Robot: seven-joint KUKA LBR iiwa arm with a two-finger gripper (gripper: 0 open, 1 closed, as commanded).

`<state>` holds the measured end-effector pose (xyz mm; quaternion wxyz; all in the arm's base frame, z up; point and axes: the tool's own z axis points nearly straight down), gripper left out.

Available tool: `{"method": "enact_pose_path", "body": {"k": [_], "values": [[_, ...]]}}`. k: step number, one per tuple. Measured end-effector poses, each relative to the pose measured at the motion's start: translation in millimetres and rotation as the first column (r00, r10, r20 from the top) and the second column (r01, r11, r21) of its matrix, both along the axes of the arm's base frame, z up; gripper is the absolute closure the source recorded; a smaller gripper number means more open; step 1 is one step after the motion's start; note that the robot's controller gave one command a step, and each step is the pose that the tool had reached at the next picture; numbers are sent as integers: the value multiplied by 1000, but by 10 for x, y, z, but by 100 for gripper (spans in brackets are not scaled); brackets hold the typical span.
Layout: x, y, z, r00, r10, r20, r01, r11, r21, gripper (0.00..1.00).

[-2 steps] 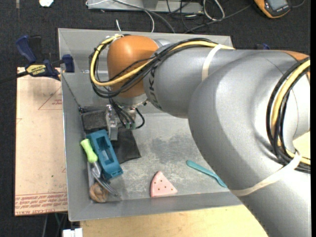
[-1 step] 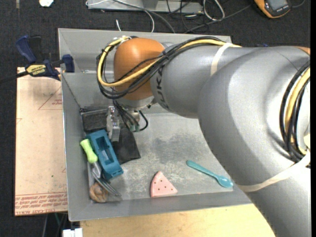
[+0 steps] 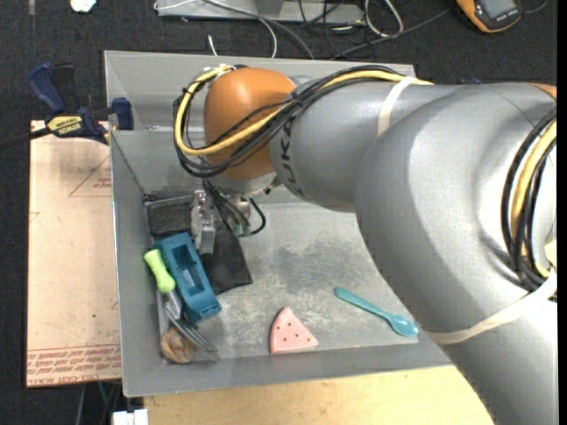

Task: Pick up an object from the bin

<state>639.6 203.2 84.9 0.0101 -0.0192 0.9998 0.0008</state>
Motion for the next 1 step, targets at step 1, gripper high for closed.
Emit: {"method": "enact_pose_path", "body": {"k": [1], "values": [[0,0,0,1000,0,0,0,1000,0,100]]}}
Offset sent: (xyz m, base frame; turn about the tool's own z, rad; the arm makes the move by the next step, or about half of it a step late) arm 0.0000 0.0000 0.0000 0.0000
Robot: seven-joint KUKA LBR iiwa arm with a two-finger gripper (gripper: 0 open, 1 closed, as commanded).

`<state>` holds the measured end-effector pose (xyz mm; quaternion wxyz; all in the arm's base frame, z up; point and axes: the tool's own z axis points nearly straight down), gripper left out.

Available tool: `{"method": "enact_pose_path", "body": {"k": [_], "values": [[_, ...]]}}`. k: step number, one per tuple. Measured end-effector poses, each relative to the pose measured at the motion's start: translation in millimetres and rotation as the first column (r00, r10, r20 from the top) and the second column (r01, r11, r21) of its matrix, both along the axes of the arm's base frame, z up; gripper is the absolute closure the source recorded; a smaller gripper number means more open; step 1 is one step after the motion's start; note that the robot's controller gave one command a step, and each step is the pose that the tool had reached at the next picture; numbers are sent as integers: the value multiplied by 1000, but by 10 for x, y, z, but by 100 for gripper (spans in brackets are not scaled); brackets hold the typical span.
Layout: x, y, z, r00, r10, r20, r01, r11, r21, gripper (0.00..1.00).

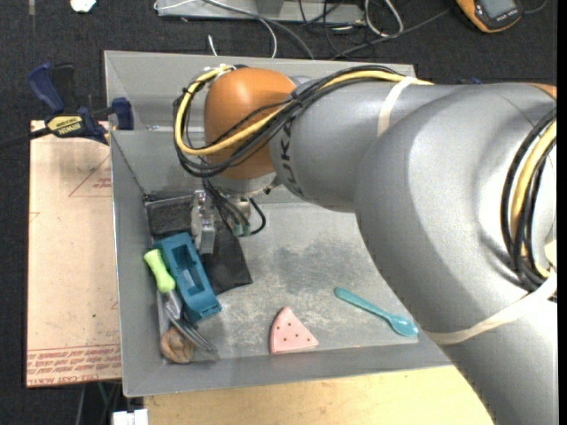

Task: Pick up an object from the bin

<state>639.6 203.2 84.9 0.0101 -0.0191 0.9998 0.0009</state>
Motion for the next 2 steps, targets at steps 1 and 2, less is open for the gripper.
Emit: {"method": "enact_pose_path", "body": {"k": [1,2], "values": [[0,0,0,1000,0,0,0,1000,0,100],[0,0,0,1000,0,0,0,1000,0,100]]}}
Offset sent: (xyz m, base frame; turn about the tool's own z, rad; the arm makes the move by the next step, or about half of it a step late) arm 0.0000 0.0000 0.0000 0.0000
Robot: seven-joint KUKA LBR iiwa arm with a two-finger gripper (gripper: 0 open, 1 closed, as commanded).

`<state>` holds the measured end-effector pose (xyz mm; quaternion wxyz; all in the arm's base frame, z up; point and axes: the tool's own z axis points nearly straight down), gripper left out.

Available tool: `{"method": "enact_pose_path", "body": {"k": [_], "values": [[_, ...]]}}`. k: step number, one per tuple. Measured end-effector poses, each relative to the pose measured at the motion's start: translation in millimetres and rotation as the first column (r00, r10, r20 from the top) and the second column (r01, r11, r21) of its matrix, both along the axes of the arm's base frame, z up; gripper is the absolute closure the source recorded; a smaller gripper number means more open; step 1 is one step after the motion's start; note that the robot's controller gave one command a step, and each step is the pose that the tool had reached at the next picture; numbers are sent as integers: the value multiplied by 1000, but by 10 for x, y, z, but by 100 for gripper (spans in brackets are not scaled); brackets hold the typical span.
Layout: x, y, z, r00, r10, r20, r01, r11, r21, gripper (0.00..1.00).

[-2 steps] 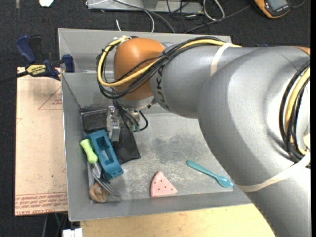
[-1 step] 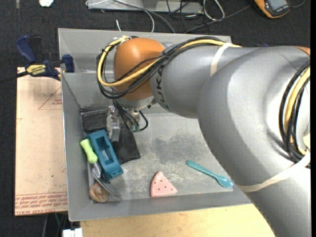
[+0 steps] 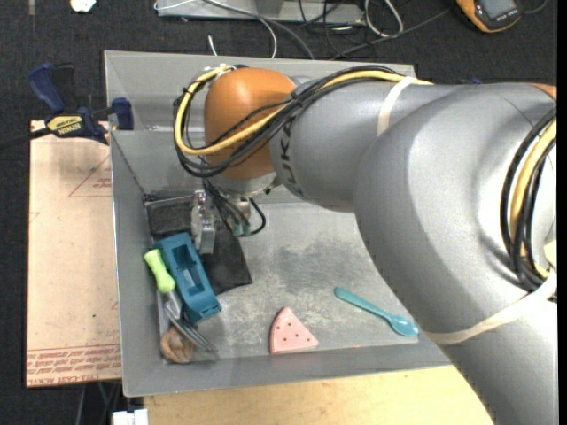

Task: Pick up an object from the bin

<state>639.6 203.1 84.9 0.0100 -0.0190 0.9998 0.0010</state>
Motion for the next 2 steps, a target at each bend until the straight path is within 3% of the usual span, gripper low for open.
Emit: {"method": "enact_pose_path", "body": {"k": [2], "values": [[-3,6,-2,1000,1,0,-1,1000,0,100]]}}
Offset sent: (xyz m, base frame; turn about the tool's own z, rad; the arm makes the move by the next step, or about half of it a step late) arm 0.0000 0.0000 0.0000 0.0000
